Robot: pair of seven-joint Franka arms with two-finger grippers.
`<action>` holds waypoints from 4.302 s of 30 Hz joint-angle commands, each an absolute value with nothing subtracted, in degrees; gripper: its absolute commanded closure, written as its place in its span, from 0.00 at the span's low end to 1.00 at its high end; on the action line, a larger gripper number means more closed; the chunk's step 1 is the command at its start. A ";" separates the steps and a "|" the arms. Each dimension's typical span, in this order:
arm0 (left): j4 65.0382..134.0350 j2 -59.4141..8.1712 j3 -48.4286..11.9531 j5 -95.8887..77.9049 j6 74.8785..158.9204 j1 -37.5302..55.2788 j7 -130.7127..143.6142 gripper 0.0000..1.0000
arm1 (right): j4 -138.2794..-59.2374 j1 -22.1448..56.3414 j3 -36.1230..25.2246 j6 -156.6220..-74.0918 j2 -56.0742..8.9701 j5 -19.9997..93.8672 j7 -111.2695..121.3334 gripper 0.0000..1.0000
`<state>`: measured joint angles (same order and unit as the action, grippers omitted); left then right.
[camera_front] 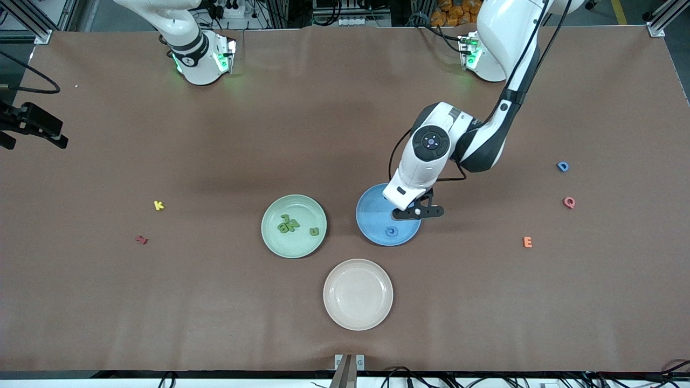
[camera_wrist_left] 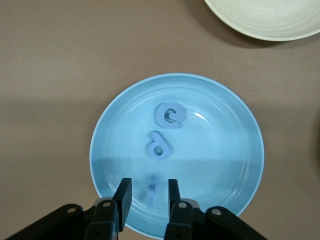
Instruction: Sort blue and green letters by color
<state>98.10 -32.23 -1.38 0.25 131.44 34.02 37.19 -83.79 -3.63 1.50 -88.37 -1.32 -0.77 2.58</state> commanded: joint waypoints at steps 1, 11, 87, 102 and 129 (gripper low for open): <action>96.59 -32.96 -0.88 -0.62 130.61 34.54 37.71 0.62 | -83.94 -4.39 2.02 -88.59 -1.14 -1.41 1.67 0.00; 97.21 -32.34 -0.88 -0.18 130.61 33.31 37.18 0.62 | -83.94 -4.39 2.02 -88.68 -1.14 -1.41 1.67 0.00; 139.04 -12.30 -0.97 12.39 152.22 -15.38 -28.21 0.62 | -83.85 -4.48 2.20 -88.59 -1.14 -1.32 1.67 0.00; 140.36 -13.27 -0.88 12.39 155.30 -17.05 -29.53 0.44 | -83.85 -4.48 2.20 -88.59 -1.14 -1.32 1.67 0.00; 145.90 -13.18 0.97 12.39 160.49 -17.58 -29.88 0.45 | -83.94 -4.57 2.11 -88.59 -1.23 -1.32 1.84 0.00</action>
<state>144.30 -13.75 0.52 11.09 158.51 -16.94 -29.15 -83.79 -3.98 1.59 -88.52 -1.33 -0.77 2.55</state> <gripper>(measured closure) 0.441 0.000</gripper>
